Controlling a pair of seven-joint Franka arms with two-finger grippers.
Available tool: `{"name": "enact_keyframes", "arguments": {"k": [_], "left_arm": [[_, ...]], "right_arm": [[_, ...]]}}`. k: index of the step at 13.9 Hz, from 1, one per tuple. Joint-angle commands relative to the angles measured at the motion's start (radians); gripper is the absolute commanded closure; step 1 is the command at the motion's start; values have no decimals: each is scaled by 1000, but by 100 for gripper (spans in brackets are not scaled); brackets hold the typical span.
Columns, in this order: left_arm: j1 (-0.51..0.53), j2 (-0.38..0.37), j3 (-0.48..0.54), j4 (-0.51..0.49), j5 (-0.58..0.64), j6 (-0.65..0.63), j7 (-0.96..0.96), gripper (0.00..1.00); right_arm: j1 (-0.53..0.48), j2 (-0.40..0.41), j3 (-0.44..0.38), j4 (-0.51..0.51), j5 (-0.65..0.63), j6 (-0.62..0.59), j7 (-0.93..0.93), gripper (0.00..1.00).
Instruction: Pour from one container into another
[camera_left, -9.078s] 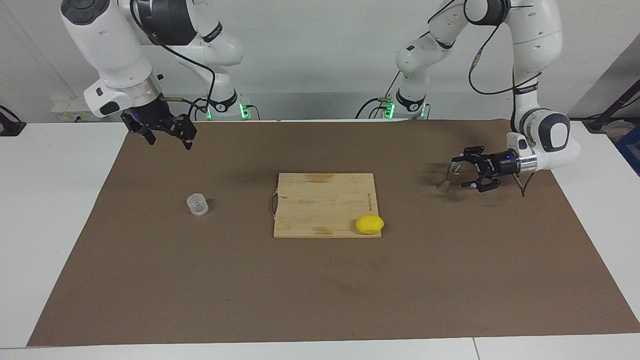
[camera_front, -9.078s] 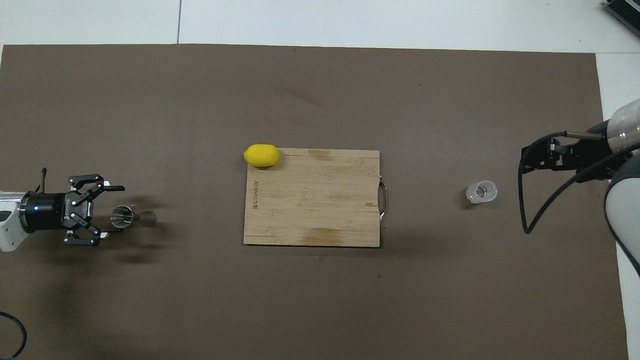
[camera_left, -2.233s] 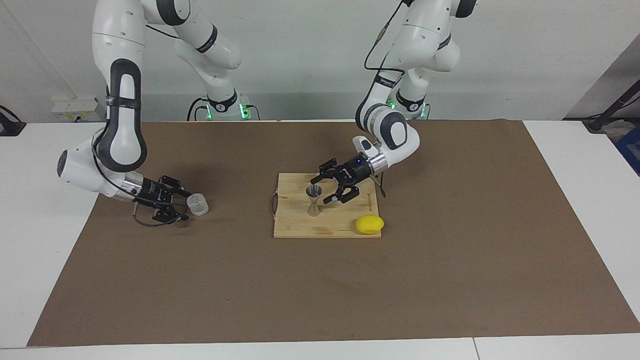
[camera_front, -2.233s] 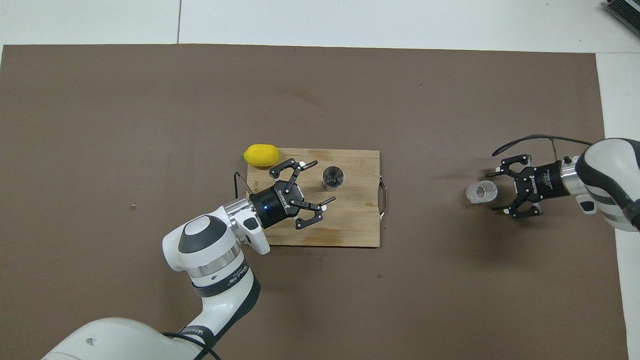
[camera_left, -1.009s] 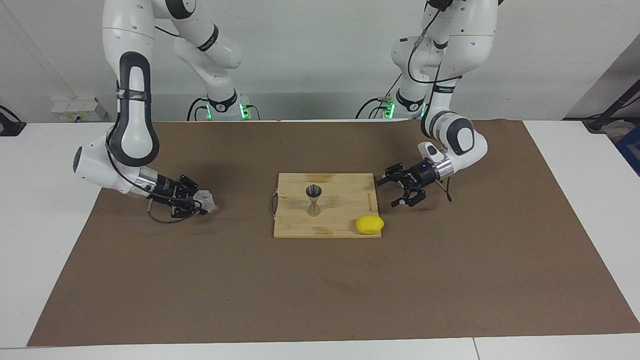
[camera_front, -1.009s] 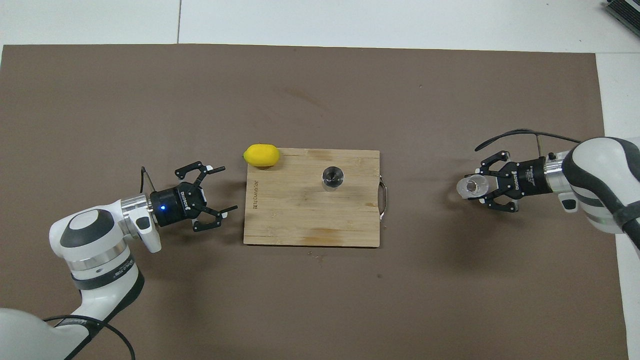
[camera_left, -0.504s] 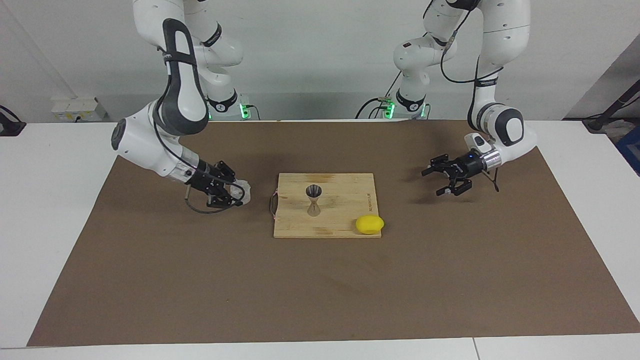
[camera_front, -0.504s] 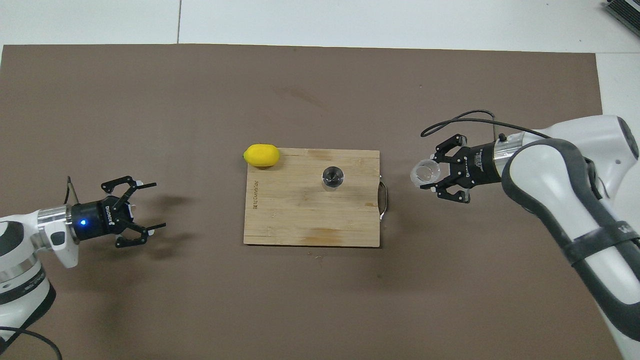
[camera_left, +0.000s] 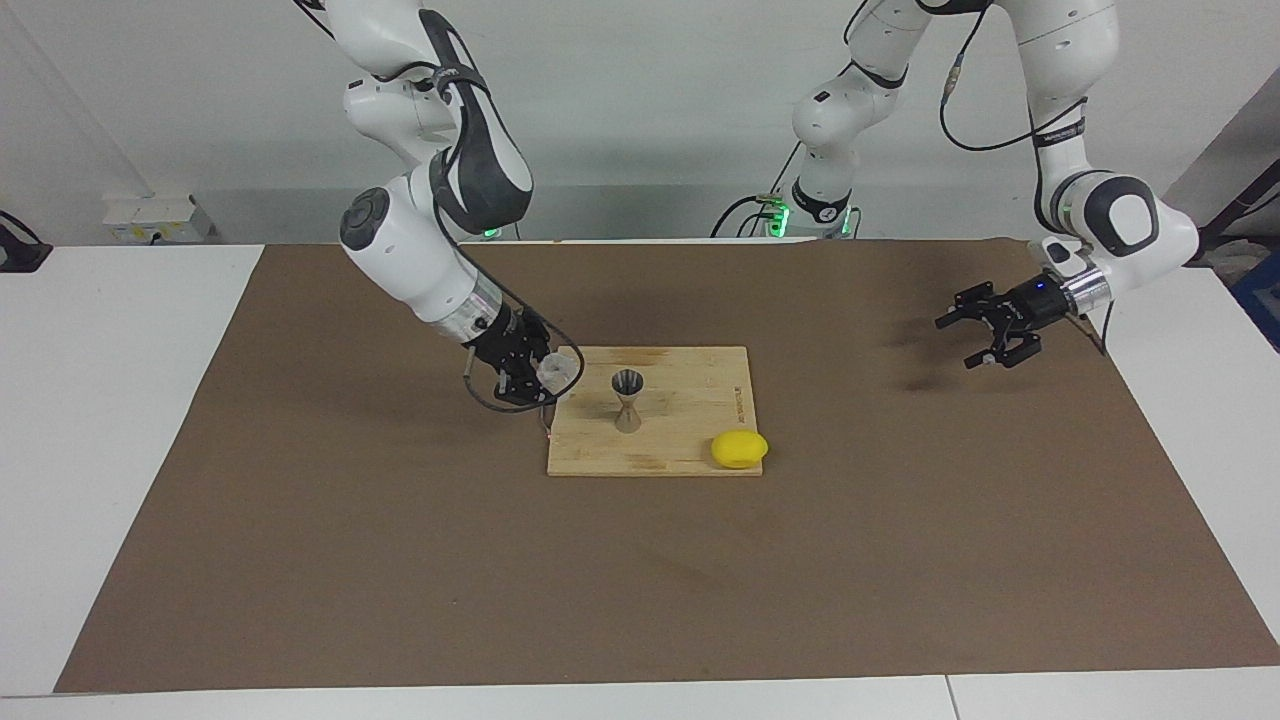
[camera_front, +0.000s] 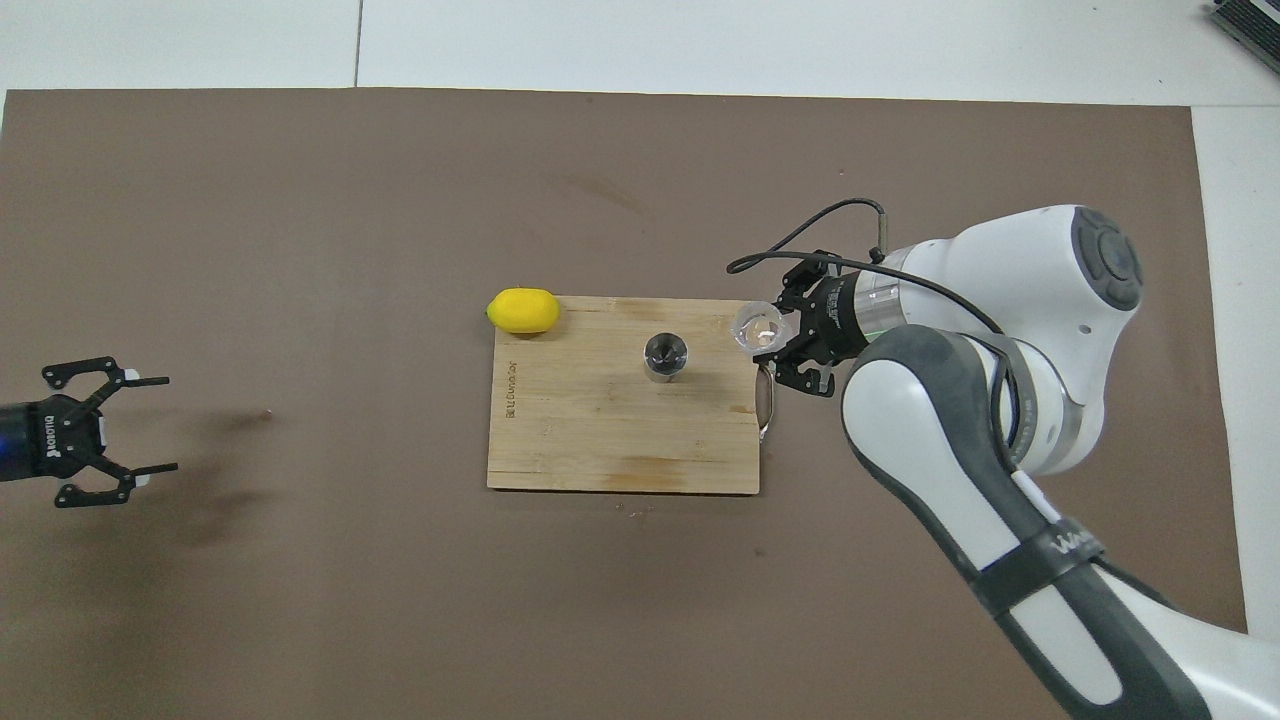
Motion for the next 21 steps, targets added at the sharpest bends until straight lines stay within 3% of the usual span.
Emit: {"name": "enact_keyframes", "arguments": {"k": [1,3,7,10,16,18,21], "left_arm": [[27,-103,-8,35,103,-23,-149,0],[12,-177,-10,59,165,-23,-258,0],[-66,-156,-17,292,295,-131,-546,0],[-195,-204,-22,395,415,-150,-761,0],[-355,-229,-23,455,512,-237,-1240,0],[-370,-246,-27,455,518,-240,-1350,0],[-412,-248,-65,492,619,-256,-1574,0]], "right_arm": [[9,49,-1,85,-143,-10,101,100],[47,74,-3,125,-214,-13,170,100],[115,115,-1,194,-358,-31,295,100],[159,121,-3,211,-448,-58,329,100],[222,115,-1,208,-634,-116,329,100],[248,114,-1,208,-686,-125,329,100],[270,110,-1,208,-770,-133,329,100]]}}
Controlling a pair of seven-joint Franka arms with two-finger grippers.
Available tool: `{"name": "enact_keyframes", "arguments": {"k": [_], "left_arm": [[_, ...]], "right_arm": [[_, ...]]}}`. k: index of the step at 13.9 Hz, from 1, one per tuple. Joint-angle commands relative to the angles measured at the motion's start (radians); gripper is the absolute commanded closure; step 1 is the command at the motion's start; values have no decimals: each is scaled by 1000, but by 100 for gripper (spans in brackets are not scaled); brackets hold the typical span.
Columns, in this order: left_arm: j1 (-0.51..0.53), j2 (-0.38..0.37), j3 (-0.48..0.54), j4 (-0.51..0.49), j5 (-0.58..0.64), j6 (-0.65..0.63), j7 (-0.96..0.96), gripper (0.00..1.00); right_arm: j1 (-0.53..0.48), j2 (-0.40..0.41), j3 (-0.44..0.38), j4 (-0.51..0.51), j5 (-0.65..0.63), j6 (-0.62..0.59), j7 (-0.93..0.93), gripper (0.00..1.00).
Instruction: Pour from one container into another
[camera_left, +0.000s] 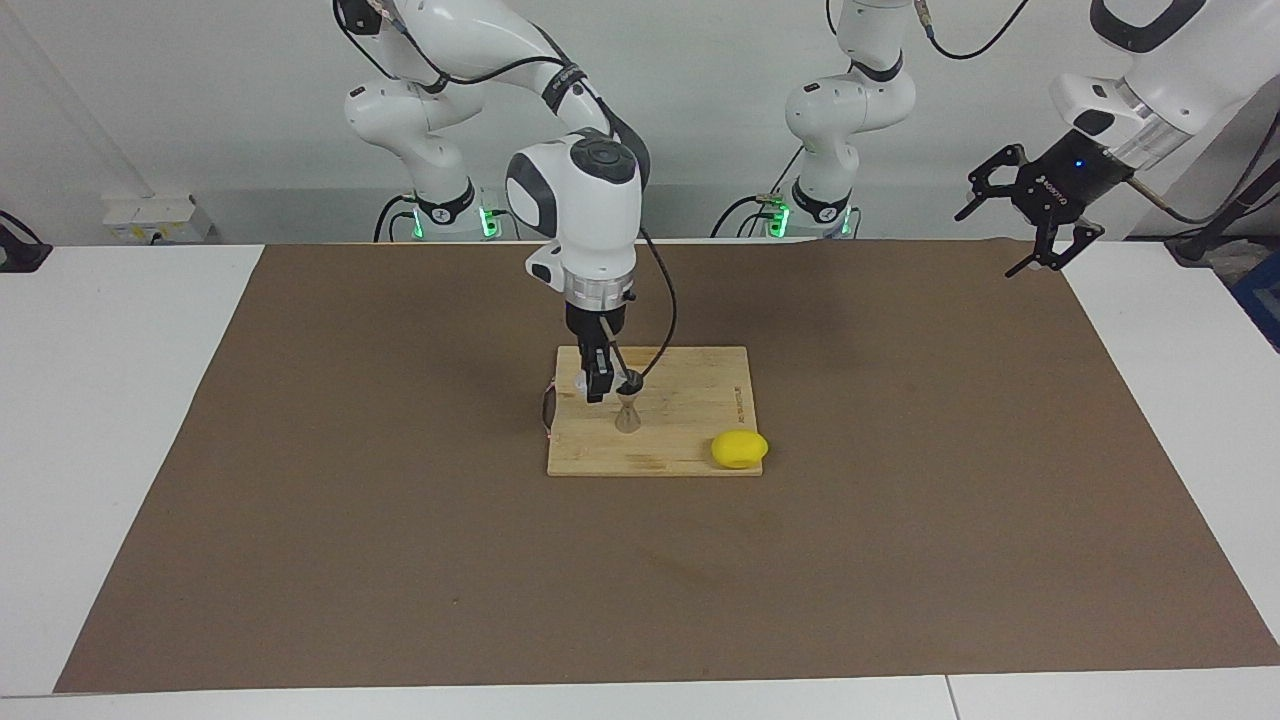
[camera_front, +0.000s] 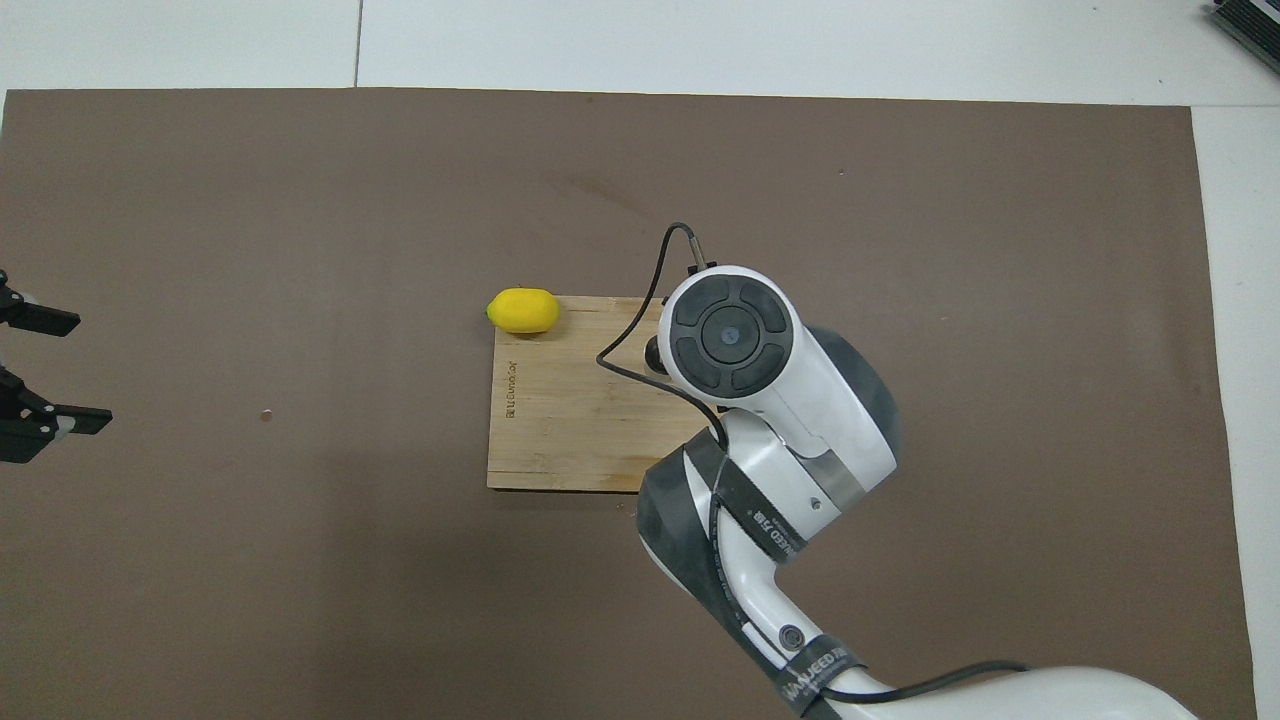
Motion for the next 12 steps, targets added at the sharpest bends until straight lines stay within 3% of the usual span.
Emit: {"name": "enact_keyframes", "arguments": {"k": [1,10,12], "left_arm": [[-33,-6,-37,58,112,-45,-229,0],[-41,-17,-78,67,260,-25,-800,0],[-42,-19,-81,58,284,30,-970,0]], "right_arm": [[15,4,-1,21,-74,-22,22,100],[53,-9,2,9,-232,-33,25,100],[62,-17,2,0,-263,-33,25,100]]}}
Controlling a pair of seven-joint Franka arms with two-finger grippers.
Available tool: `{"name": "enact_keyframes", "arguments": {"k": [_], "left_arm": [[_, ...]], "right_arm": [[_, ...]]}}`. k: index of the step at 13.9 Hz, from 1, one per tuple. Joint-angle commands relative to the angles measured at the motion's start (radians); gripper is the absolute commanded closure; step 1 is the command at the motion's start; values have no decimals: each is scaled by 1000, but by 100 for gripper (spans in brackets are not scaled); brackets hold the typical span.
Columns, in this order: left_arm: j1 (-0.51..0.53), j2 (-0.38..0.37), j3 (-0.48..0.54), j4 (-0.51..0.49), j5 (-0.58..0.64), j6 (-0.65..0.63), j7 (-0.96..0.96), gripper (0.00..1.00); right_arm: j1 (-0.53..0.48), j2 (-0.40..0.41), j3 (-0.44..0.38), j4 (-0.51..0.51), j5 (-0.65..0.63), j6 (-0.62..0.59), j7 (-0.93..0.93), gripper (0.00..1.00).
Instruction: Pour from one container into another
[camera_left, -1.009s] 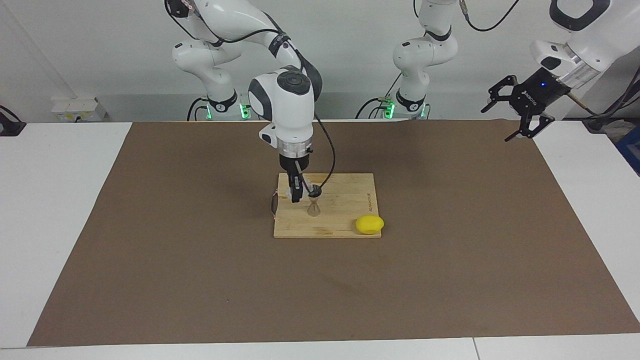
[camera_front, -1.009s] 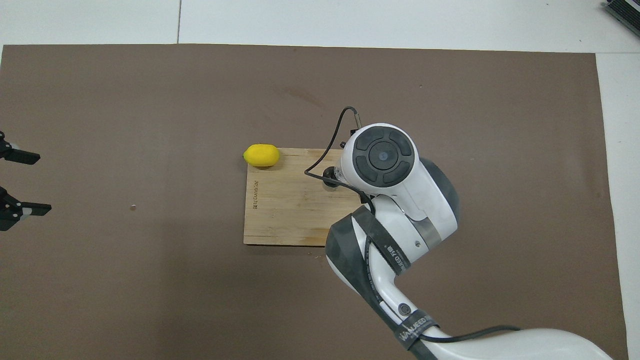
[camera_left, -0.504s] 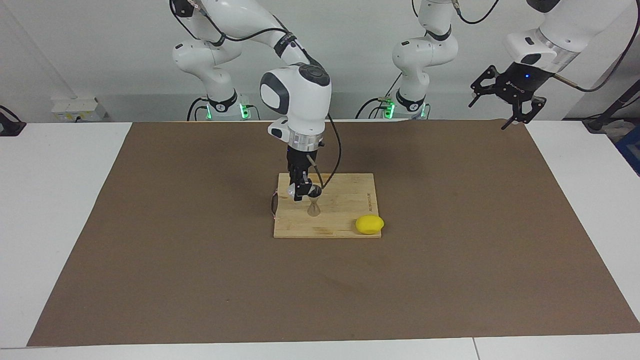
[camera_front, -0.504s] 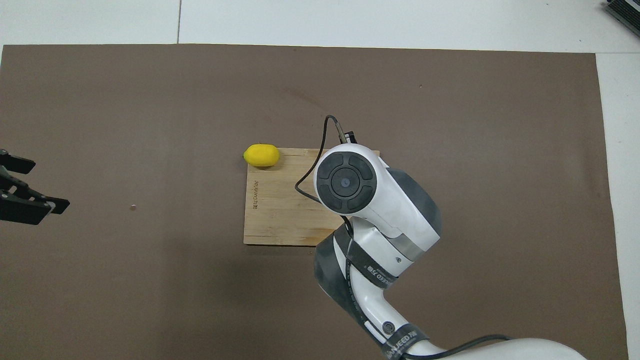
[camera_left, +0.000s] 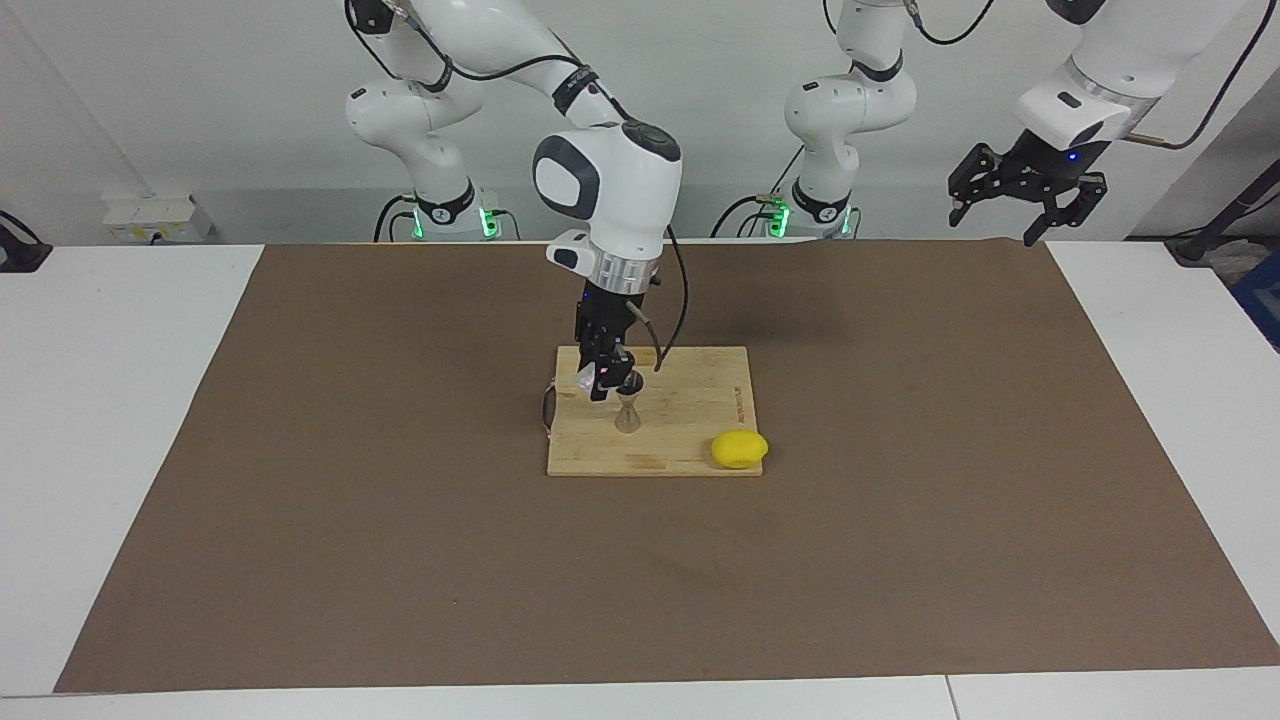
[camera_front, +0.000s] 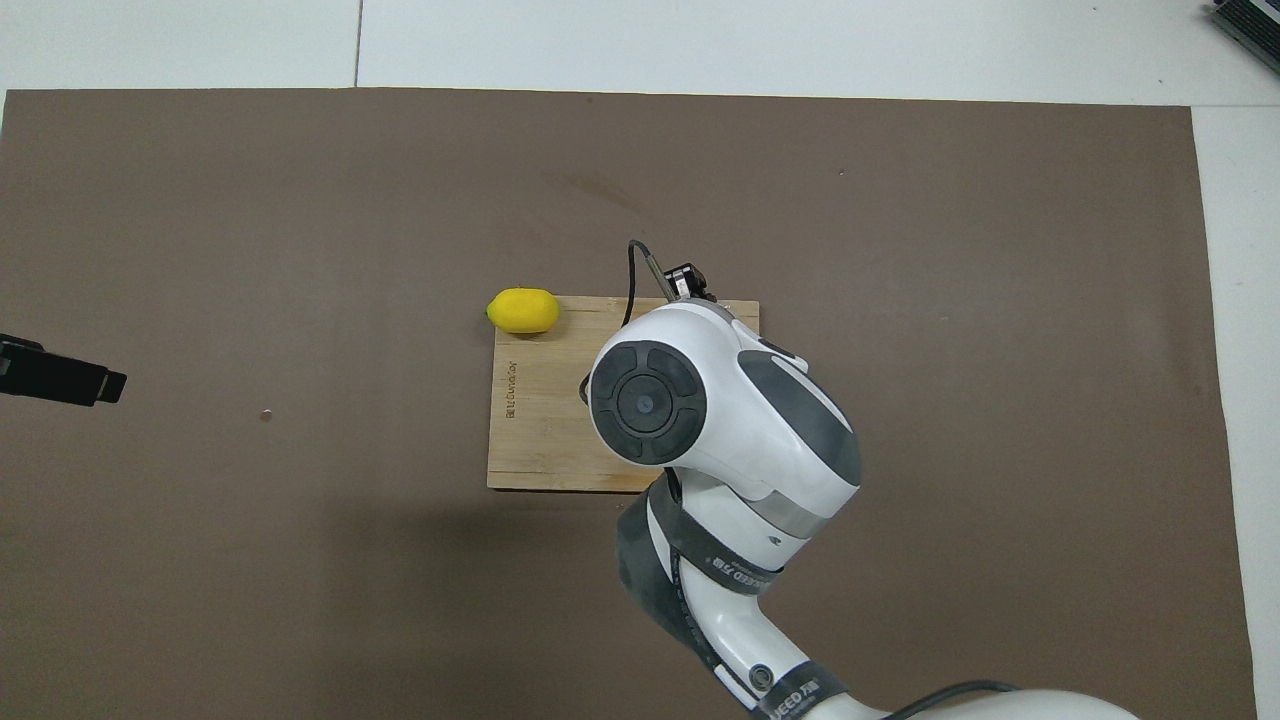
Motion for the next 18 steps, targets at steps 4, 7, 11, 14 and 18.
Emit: {"name": "enact_keyframes", "arguments": {"k": [4,7,11,14,18], "left_arm": [[-6,-14,-3,-10,40,47,-316,0],[5,-17,3,-11,40,47,-313,0],[-9,-17,0,-11,40,50,-324,0],[-10,-17,-3,-14,40,62,-319,0],[-19,-20,4,-33,90,112,-280,0]], "right_arm": [[20,-31,2,-32,-96,-16,24,100],[22,-35,2,-48,-112,-13,24,100],[19,-34,3,-45,-94,-18,17,100],[0,-25,7,-34,1,-7,7,100],[-46,-14,7,-12,126,-2,-13,100]]}}
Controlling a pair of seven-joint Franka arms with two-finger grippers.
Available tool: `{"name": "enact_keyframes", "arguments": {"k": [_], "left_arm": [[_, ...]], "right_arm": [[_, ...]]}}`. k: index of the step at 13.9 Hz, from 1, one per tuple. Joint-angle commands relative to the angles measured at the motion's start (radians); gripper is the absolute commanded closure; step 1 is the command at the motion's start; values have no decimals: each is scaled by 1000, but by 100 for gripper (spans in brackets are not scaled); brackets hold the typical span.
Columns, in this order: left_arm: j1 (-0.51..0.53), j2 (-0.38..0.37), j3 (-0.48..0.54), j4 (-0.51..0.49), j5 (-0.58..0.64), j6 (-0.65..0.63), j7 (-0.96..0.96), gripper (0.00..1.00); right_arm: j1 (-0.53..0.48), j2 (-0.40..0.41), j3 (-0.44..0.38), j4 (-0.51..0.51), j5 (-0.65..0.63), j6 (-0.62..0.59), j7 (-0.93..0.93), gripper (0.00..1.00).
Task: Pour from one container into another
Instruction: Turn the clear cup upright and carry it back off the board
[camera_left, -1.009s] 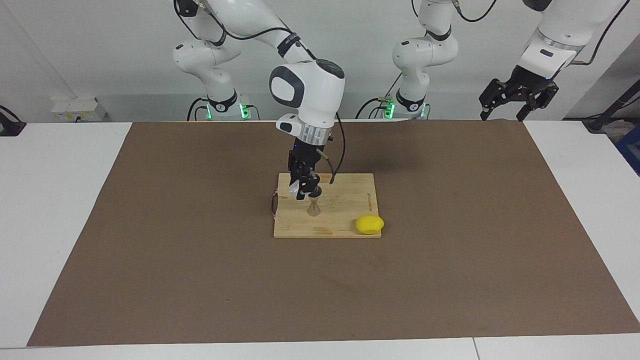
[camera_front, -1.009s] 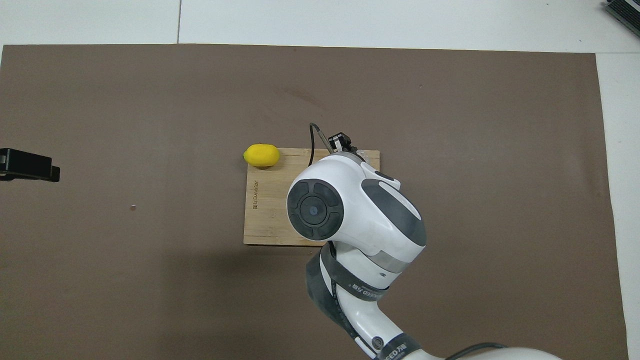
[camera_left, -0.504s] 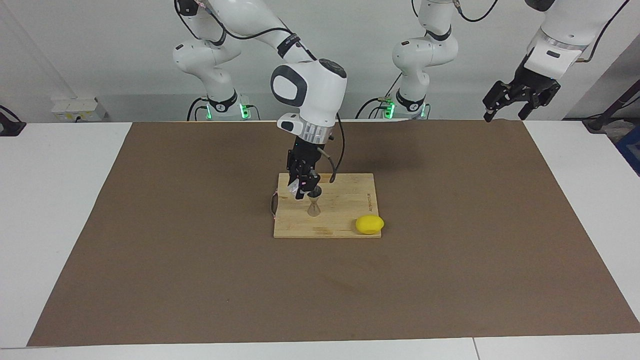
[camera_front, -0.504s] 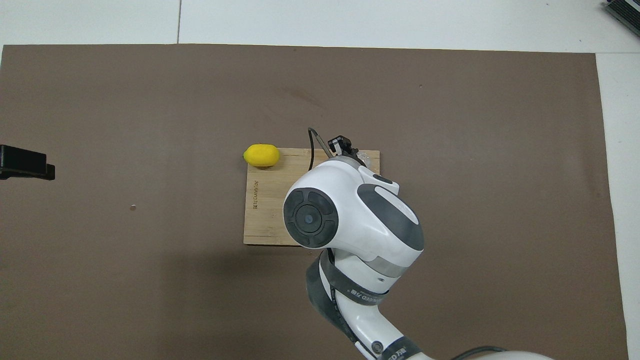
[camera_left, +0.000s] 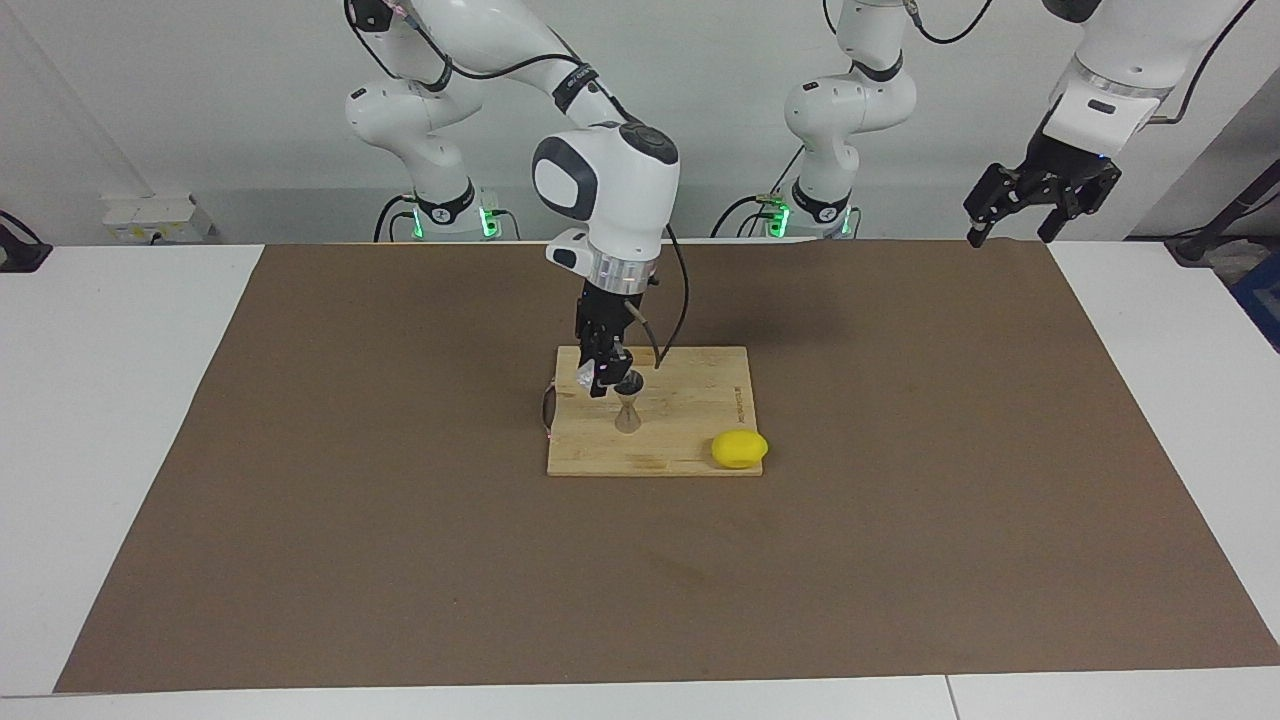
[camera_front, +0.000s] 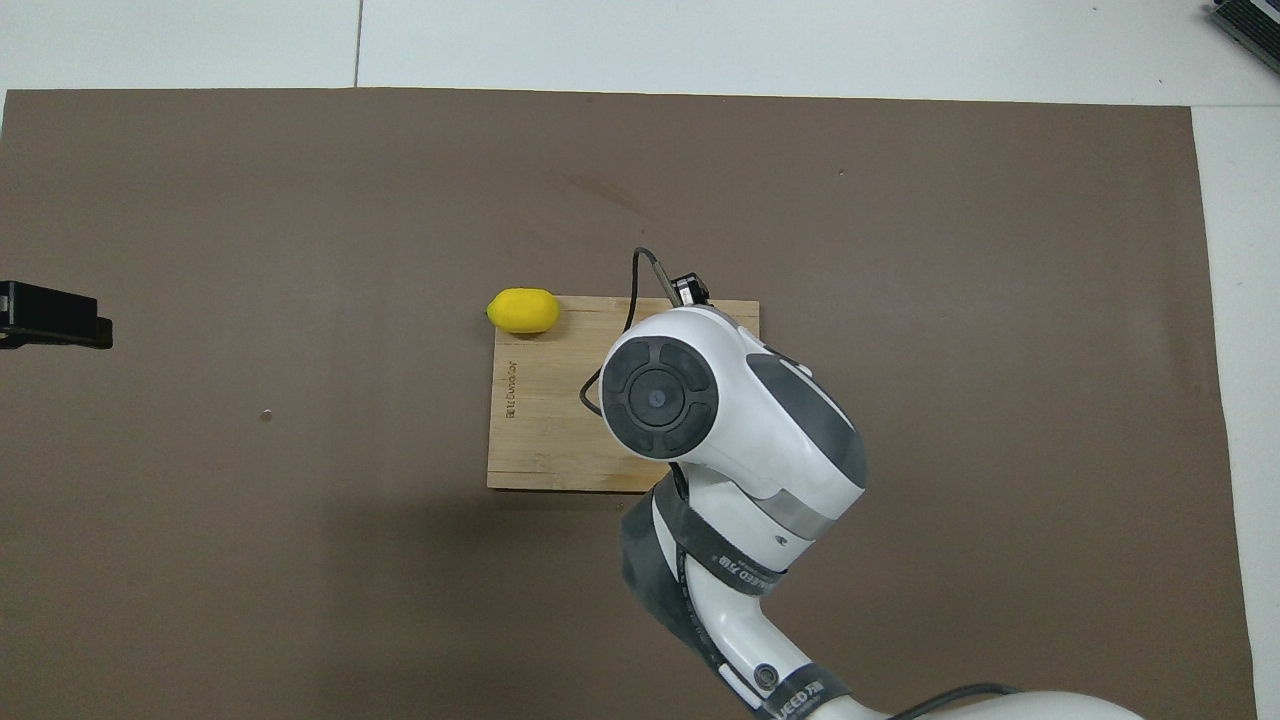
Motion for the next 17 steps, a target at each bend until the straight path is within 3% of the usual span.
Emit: {"name": "enact_keyframes", "arguments": {"k": [1,5,7,10,15,17], "left_arm": [[-10,-17,19,-24,33,28,58,0],[10,21,16,17,25,8,69,0],[0,90,13,95,34,-67,69,0],[-3,107,12,137,36,-79,67,0],[-26,101,27,117,31,-79,66,0],[-77,93,88,109,30,-82,66,0]], "right_arm": [[-38,3,9,12,83,4,-30,100],[-81,17,9,29,221,10,-38,100],[-114,20,9,20,323,26,-70,100],[-206,18,9,-14,513,26,-186,100],[-436,-34,9,-173,900,24,-580,100],[-525,-48,9,-234,974,17,-738,100]]}}
